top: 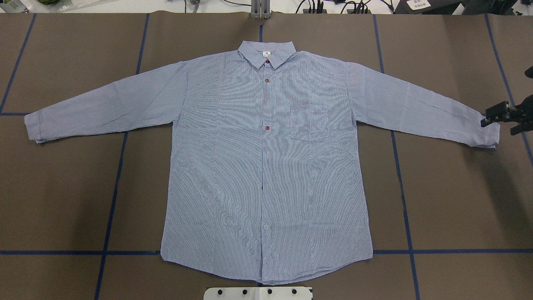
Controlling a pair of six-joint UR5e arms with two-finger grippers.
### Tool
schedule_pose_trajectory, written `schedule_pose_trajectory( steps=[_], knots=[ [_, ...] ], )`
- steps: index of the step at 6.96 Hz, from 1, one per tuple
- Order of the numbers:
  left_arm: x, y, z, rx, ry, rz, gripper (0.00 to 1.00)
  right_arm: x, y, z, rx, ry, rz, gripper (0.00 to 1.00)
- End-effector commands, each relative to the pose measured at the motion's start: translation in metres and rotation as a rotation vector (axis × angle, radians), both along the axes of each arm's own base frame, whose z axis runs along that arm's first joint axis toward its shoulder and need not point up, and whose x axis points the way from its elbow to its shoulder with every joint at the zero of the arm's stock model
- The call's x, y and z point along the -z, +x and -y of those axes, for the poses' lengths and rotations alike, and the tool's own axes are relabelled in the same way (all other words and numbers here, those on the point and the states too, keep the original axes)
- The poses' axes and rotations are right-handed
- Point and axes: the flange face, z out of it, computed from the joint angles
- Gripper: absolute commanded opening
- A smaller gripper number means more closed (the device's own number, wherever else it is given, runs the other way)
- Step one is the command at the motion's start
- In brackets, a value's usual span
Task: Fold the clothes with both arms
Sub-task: 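Reach the right gripper to the sleeve cuff nearest it and grasp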
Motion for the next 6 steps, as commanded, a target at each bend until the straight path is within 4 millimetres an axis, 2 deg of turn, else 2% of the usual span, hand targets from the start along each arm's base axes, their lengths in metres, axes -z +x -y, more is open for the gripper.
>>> schedule_pose_trajectory(
  steps=[1,2,3,5,6],
  knots=[
    [0.014,0.022,0.014,-0.032,0.004,-0.005,0.99,-0.014,-0.005,-0.018,-0.033,-0.038,0.008,0.99],
    [0.000,0.021,0.004,-0.032,-0.017,-0.004,0.99,-0.017,-0.012,-0.019,-0.035,-0.042,-0.012,0.99],
    [-0.001,0.021,0.005,-0.029,-0.021,0.002,1.00,-0.019,-0.023,-0.022,-0.032,-0.043,-0.031,0.98],
    [0.005,0.021,0.003,-0.029,-0.006,0.000,1.00,-0.019,-0.026,-0.023,-0.040,-0.057,-0.034,0.90],
    [0.004,0.021,0.004,-0.028,-0.013,0.001,1.00,-0.019,-0.026,-0.023,-0.040,-0.057,-0.034,0.64]
  ],
)
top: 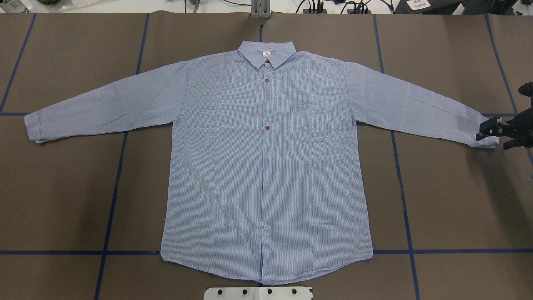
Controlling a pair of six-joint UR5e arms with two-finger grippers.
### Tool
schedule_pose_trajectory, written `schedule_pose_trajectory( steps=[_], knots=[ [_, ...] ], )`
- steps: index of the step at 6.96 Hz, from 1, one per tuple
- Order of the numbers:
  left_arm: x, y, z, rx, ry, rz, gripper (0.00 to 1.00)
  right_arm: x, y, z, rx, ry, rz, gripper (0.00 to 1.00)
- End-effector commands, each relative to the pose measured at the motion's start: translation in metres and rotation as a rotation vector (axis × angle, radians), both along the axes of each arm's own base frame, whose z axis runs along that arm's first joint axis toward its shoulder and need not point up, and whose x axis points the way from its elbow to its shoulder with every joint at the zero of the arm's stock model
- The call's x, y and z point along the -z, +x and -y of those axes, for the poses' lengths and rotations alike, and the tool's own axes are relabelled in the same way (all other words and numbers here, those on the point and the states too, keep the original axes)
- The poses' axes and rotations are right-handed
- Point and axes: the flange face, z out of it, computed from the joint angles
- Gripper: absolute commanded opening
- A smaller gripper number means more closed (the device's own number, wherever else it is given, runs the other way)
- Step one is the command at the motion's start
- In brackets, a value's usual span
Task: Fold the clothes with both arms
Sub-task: 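Reach the right gripper to the sleeve cuff nearest it and grasp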
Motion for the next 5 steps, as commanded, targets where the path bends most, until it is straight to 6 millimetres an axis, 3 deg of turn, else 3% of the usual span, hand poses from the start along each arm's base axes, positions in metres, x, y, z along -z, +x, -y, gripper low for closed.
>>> schedule_pose_trajectory(
  steps=[1,2,3,5],
  knots=[
    [0.001,0.000,0.000,0.002,-0.003,0.000,1.00,0.000,-0.001,-0.001,-0.001,0.000,-0.001,0.14],
    [0.002,0.000,0.000,0.000,0.002,-0.001,1.00,0.002,0.000,0.000,-0.003,0.006,0.002,0.00],
    [0.002,0.000,0.000,-0.004,0.005,-0.005,1.00,0.002,0.001,-0.003,-0.003,0.006,0.002,0.00],
    [0.006,0.001,0.001,-0.009,0.021,-0.002,0.99,0.037,0.005,-0.005,-0.009,0.069,0.029,0.00]
  ],
)
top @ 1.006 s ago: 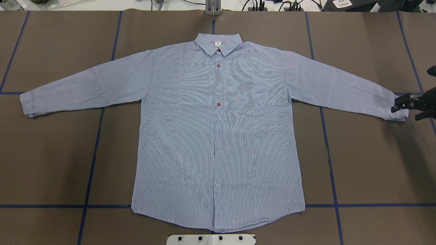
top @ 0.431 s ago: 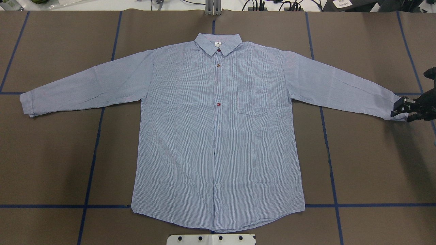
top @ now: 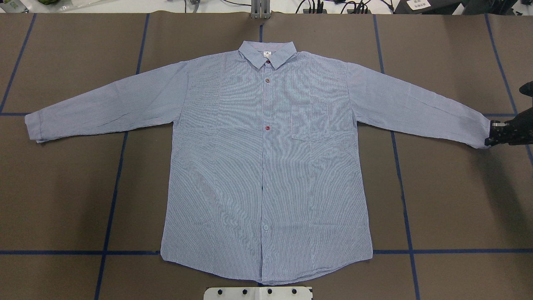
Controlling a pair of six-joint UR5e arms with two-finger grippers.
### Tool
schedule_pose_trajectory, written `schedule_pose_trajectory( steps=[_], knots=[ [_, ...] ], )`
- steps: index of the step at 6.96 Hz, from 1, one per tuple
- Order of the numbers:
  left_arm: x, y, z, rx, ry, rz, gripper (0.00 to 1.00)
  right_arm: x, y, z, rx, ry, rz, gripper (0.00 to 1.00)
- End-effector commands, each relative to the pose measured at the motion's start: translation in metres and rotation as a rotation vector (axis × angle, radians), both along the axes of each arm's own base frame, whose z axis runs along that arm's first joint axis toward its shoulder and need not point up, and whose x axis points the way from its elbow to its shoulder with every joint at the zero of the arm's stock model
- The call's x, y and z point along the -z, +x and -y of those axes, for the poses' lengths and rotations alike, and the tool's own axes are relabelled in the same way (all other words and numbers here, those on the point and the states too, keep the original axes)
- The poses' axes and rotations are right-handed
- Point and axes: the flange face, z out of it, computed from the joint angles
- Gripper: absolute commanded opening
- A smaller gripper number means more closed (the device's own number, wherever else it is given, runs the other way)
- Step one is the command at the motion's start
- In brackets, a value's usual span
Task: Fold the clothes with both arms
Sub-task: 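Reach the right gripper to the sleeve cuff nearest it and grasp, then fold the grasped sleeve with the right gripper across toward the collar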
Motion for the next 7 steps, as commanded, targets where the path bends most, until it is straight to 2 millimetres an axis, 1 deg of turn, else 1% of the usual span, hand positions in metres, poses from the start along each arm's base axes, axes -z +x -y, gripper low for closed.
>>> schedule_pose_trajectory(
  steps=[1,2,3,4,5,6,7],
  knots=[
    [0.003,0.000,0.001,-0.004,0.014,0.007,0.99,0.052,0.009,0.003,-0.019,0.089,0.041,0.00],
    [0.001,0.000,0.001,-0.004,0.011,0.007,0.99,0.097,0.007,0.012,-0.023,0.163,0.073,0.00],
    [0.000,0.001,-0.001,-0.004,-0.002,-0.004,0.99,0.141,-0.002,0.030,-0.027,0.231,0.106,0.00],
    [-0.010,0.001,-0.006,0.000,-0.030,-0.001,1.00,0.178,-0.032,0.044,-0.044,0.219,0.148,0.00],
    [-0.017,0.000,-0.008,-0.002,-0.035,0.000,1.00,0.235,-0.092,0.060,-0.082,0.210,0.185,0.00],
    [-0.015,0.000,-0.007,0.003,-0.033,0.004,1.00,0.294,-0.159,0.072,-0.134,0.187,0.170,0.00],
    [-0.018,0.000,-0.007,0.003,-0.034,0.008,1.00,0.363,-0.212,0.081,-0.144,0.157,0.116,0.00]
  ],
)
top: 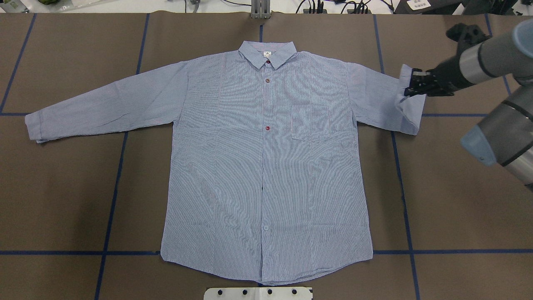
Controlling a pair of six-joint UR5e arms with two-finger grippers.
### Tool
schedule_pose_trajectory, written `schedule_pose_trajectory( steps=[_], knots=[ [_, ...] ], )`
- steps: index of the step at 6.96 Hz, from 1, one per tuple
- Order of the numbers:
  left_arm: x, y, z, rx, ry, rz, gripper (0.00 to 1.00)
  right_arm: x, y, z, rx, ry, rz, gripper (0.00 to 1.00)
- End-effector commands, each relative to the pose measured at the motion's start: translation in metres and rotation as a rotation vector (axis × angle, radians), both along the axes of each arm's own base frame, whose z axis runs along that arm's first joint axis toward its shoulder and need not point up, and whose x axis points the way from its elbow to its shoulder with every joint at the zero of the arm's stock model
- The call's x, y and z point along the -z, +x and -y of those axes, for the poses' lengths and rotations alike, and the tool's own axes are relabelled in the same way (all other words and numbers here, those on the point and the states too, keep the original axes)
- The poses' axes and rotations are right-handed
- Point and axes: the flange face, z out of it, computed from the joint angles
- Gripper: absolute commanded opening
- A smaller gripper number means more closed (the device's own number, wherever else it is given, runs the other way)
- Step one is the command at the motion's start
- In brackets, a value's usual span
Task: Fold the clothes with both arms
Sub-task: 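Fold the grasped sleeve with the right gripper across toward the collar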
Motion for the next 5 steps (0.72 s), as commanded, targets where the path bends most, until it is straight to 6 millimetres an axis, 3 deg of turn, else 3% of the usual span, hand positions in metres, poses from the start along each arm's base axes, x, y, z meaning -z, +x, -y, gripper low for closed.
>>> schedule_pose_trajectory(
  steps=[1,2,3,4,5],
  knots=[
    [-0.002,0.000,-0.001,0.001,0.000,0.001,1.00,0.141,-0.111,0.005,-0.046,-0.048,-0.050,0.00],
    [-0.001,0.000,-0.001,0.001,0.002,0.001,1.00,0.168,-0.149,0.001,-0.095,-0.109,-0.018,0.00],
    [-0.001,0.000,-0.001,0.001,0.002,0.002,1.00,0.217,-0.200,0.013,-0.141,-0.140,-0.001,0.00],
    [-0.001,0.000,-0.001,0.001,0.000,0.002,1.00,0.253,-0.245,0.023,-0.158,-0.143,0.020,0.00],
    [0.000,0.000,-0.001,0.002,0.002,0.004,1.00,0.253,-0.274,0.023,-0.190,-0.124,0.073,0.00]
  ],
)
